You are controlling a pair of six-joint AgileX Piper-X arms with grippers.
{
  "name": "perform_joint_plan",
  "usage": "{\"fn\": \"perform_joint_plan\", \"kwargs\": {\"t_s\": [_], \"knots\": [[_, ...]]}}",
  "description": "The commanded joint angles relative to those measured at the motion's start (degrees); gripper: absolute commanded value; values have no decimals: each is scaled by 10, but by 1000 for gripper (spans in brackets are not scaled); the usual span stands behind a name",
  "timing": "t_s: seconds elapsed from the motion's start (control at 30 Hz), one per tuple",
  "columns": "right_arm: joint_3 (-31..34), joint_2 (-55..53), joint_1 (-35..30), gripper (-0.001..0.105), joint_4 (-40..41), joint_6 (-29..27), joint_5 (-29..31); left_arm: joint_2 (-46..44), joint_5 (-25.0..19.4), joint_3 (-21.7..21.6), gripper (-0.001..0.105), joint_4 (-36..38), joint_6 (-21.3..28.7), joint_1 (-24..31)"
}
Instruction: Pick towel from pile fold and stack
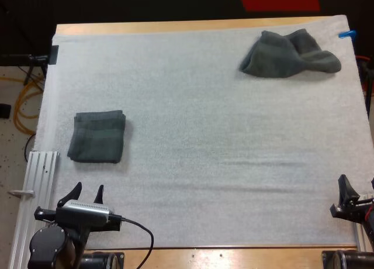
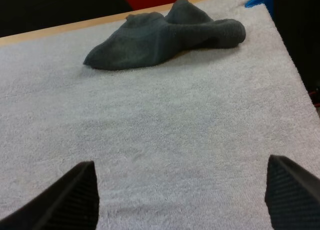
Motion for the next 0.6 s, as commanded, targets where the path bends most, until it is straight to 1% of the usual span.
{"fn": "perform_joint_plan", "kwargs": {"t_s": [0.0, 0.3, 0.43, 0.53, 0.57], "knots": [[-5, -25, 0, 67, -2, -1, -4, -81, 3, -1, 43, -8, -5, 0], [-5, -25, 0, 67, -2, -1, -4, -81, 4, -1, 43, -8, -5, 0], [-14, -21, 0, 67, 13, -1, -4, -79, 20, -2, 43, -13, -5, 0], [-35, -8, 0, 67, 27, -2, -4, -66, 31, -15, 43, -16, -5, 0], [-45, -1, 0, 67, 31, -3, -4, -56, 34, -26, 43, -17, -5, 0]]}}
